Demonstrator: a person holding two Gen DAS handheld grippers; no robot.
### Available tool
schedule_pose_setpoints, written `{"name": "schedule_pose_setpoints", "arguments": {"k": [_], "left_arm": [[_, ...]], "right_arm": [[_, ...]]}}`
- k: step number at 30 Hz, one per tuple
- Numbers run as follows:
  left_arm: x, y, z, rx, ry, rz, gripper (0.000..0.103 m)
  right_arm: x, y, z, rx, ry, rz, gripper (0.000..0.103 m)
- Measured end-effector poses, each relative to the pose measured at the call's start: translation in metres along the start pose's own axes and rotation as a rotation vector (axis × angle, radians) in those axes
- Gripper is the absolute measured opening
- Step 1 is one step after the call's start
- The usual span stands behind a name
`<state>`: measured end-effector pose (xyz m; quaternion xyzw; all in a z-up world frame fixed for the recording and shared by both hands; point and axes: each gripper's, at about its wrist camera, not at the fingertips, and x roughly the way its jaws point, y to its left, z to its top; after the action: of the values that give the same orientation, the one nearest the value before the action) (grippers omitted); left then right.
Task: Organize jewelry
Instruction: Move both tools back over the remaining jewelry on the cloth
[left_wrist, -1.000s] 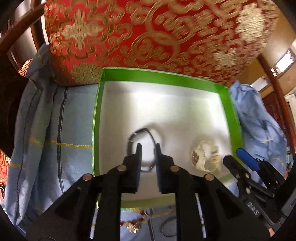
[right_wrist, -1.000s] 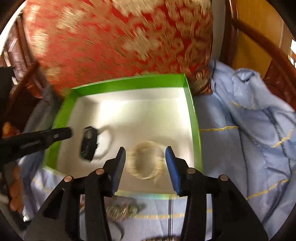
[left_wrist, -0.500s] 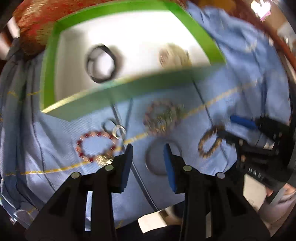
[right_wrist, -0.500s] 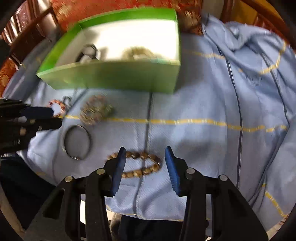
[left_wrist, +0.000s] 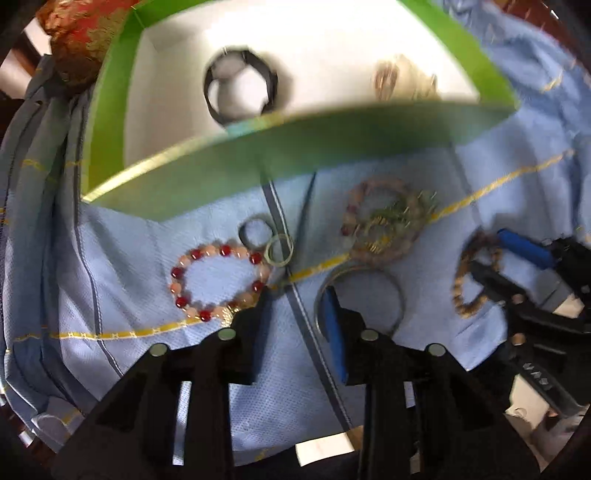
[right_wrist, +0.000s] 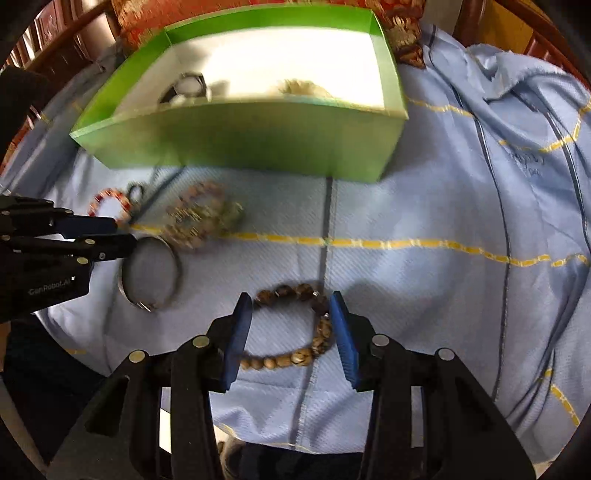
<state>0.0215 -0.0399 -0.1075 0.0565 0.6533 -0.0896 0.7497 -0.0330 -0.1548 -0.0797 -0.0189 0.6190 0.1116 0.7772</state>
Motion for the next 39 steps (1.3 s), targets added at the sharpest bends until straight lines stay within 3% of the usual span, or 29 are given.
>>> {"name": "schedule_pose_setpoints", "arguments": {"k": [5,8,12,16,22,26,31,39], "left_arm": [[-0.021,0.033,0.006,-0.119,-0.063,-0.074,0.039],[-0.026,0.044,0.004,-0.151,-0.072,-0.093,0.039],[-0.023,0.052,-0.004,-0.151,-0.06,-0.085,0.039],[-0.02,0.05,-0.011,-0.135,-0.056,-0.073,0.048],[-0.021,0.058,-0.014,-0.142,-0.054,-0.073,0.048],[-0.022,0.072,-0.015,-0.191,-0.056,-0.076,0.054],[-0.022,0.082,-0.014,-0.227,-0.06,-0.08,0.055],[-0.022,0.083,-0.014,-0.233,-0.06,-0.065,0.059]], "right_arm": [[-0.014,-0.002,0.009,0.027,-0.032,-0.027,0.044],[-0.012,-0.013,0.01,0.034,-0.024,-0.079,0.044],[-0.003,-0.031,-0.002,0.066,0.016,-0.086,0.044],[0.0,-0.024,-0.001,0.074,-0.003,-0.036,0.044],[-0.001,0.0,0.027,0.066,-0.068,0.016,0.044],[0.015,0.01,0.049,0.089,-0.059,0.05,0.036],[0.025,0.017,0.052,0.069,-0.028,0.086,0.009],[0.001,-0.004,0.042,0.128,-0.062,0.121,0.008]]}}
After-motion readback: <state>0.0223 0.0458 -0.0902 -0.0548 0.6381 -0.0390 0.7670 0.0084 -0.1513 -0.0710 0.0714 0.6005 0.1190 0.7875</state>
